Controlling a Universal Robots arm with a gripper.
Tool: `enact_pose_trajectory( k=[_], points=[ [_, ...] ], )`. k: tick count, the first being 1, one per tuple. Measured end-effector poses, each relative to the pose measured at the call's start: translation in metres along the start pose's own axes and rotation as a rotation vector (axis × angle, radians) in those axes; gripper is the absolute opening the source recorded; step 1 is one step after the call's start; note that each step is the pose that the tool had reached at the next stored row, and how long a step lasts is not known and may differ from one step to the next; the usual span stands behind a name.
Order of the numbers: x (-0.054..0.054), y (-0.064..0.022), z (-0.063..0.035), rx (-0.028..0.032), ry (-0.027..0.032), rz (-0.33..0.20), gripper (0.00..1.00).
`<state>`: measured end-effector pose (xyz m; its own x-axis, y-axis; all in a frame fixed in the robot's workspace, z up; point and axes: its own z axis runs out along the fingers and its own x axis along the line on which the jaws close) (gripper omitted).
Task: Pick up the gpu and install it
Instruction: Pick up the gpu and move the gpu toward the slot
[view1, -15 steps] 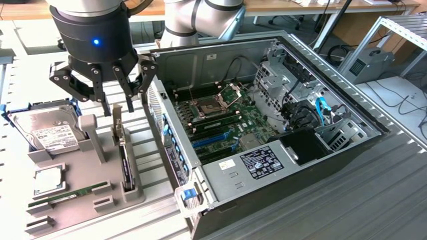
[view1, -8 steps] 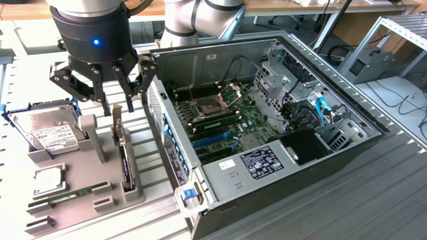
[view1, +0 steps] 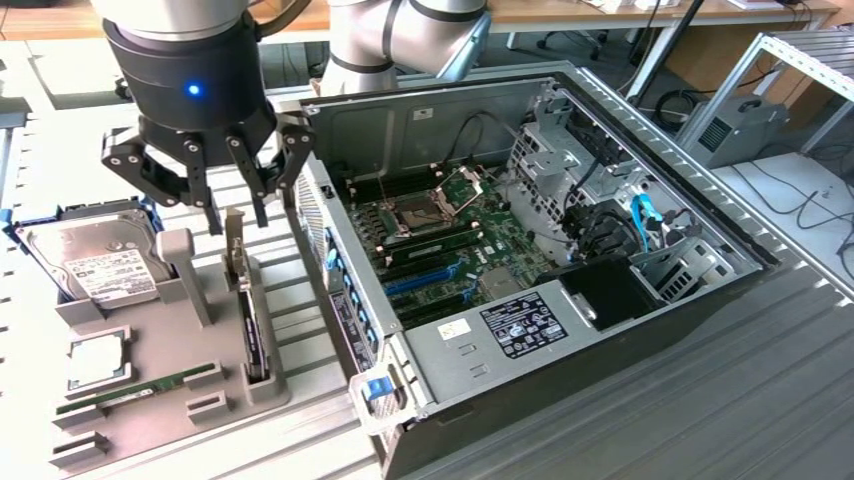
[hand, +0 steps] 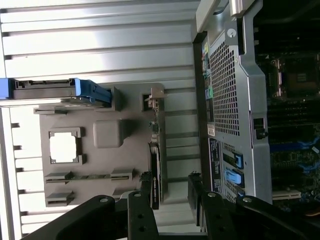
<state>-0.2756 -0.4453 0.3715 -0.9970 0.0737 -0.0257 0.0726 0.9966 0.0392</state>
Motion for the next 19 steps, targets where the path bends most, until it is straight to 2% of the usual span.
enact_pose_trajectory(
  k=[19],
  points=[
    [0.0003, -0.0003, 0.0069, -0.0001, 0.0000, 0.000, 0.42]
  ],
)
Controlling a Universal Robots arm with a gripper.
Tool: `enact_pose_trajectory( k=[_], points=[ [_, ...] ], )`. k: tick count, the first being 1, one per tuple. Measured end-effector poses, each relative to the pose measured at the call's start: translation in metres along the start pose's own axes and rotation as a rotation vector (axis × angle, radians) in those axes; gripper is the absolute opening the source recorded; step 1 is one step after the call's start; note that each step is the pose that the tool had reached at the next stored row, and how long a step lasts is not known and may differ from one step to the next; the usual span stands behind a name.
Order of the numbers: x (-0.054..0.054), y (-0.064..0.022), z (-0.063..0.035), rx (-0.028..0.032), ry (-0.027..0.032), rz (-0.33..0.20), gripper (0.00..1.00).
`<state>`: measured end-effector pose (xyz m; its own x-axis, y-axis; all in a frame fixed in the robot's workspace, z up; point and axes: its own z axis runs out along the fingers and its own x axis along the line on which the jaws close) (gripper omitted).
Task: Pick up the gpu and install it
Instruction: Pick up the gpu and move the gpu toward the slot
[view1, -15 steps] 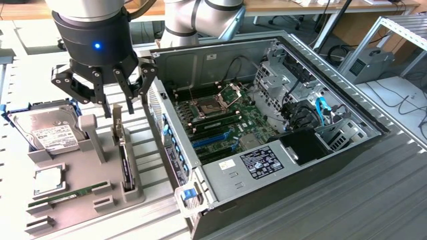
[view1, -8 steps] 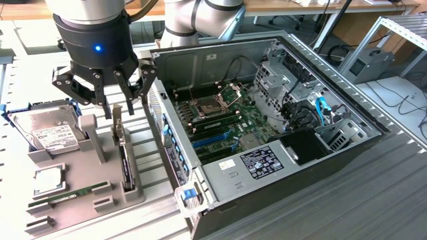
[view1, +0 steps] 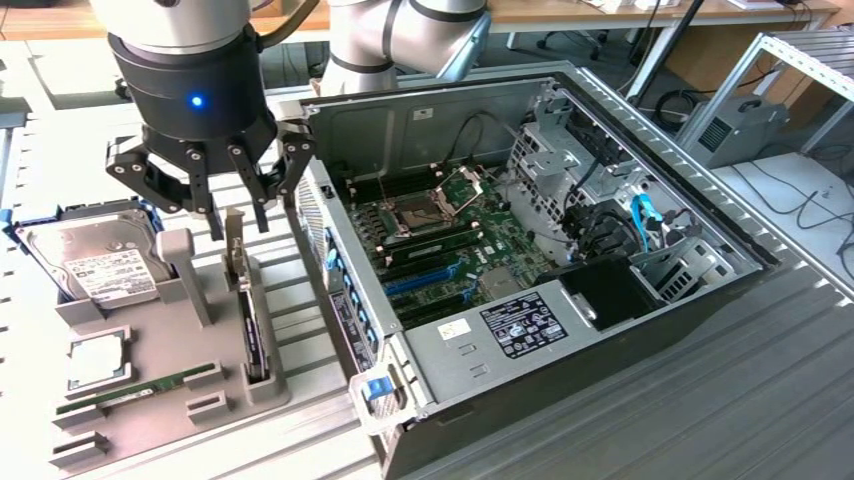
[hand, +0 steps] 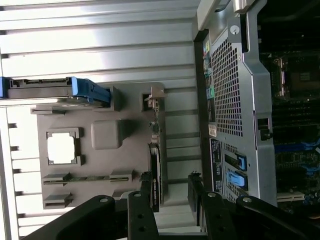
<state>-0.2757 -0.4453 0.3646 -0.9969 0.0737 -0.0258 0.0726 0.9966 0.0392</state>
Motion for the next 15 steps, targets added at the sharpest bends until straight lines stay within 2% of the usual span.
enact_pose_trajectory(
  k=[15],
  points=[
    [0.0015, 0.0004, 0.0036, -0.0001, -0.0001, 0.000, 0.42]
  ],
)
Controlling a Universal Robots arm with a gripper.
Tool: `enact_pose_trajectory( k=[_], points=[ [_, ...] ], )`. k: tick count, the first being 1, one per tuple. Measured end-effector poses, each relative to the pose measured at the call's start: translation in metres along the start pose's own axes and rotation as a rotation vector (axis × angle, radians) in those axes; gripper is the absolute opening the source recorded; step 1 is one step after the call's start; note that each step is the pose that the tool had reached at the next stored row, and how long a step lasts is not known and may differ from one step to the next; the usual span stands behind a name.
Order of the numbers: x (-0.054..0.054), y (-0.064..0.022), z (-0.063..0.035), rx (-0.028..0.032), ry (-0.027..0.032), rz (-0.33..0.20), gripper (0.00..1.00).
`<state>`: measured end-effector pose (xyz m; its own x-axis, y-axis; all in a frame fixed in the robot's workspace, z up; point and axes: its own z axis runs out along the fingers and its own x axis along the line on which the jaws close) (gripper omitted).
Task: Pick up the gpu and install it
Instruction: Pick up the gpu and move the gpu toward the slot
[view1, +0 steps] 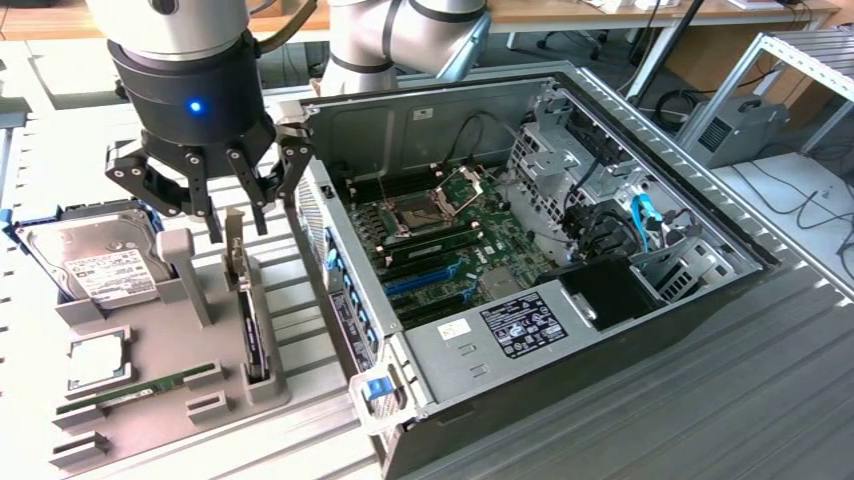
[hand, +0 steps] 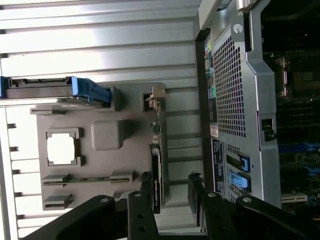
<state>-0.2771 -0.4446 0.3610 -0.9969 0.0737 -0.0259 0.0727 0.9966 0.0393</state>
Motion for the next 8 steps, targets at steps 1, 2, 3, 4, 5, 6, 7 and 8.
enact_pose_trajectory(
  k=[1, 2, 3, 4, 5, 6, 7, 8],
  points=[
    [0.0000, 0.0002, 0.0002, 0.0000, 0.0000, 0.000, 0.42],
    [0.0000, 0.0002, 0.0003, 0.0001, 0.0001, 0.000, 0.42],
    [0.0000, 0.0002, 0.0006, 0.0001, 0.0001, 0.000, 0.42],
    [0.0000, 0.0003, 0.0009, 0.0001, 0.0001, 0.000, 0.42],
    [0.0001, 0.0004, 0.0011, 0.0001, 0.0001, 0.000, 0.42],
    [0.0001, 0.0004, 0.0013, 0.0002, 0.0002, 0.000, 0.42],
    [0.0001, 0.0005, 0.0016, 0.0000, 0.0001, 0.000, 0.42],
    [0.0002, 0.0007, 0.0019, 0.0000, 0.0000, 0.000, 0.42]
  ],
)
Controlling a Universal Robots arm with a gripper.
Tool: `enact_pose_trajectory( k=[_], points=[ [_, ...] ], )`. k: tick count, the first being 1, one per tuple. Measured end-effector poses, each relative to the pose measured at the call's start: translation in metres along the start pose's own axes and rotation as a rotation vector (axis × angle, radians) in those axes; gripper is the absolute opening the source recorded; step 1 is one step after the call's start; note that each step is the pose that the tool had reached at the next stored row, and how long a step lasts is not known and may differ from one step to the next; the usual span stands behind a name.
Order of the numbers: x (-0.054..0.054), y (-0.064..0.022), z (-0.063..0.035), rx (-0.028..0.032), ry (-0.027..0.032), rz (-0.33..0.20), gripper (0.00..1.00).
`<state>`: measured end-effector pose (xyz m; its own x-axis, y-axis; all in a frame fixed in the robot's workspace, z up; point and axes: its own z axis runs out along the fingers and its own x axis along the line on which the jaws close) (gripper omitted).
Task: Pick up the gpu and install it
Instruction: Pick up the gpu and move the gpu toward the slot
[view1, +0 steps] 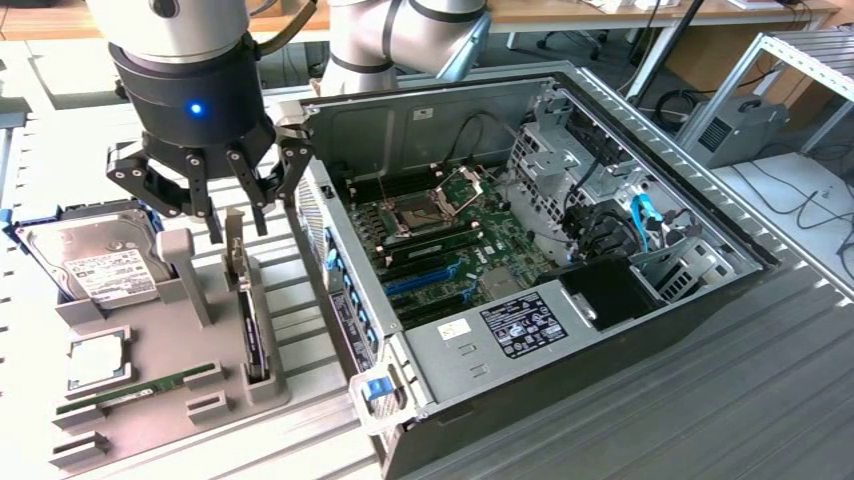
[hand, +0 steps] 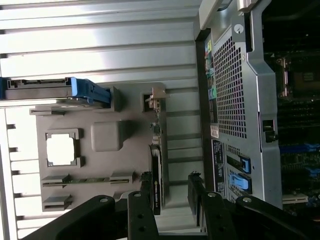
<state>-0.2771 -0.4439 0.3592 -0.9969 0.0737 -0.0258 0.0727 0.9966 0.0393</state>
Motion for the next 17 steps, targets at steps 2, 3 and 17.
enact_pose_trajectory(
  k=[2, 3, 17],
  points=[
    [0.0000, 0.0003, 0.0005, 0.0000, 0.0000, 0.000, 0.42],
    [0.0000, 0.0004, 0.0007, 0.0000, 0.0000, 0.000, 0.42],
    [0.0001, 0.0035, 0.0032, 0.0001, 0.0004, 0.000, 0.42]
  ],
)
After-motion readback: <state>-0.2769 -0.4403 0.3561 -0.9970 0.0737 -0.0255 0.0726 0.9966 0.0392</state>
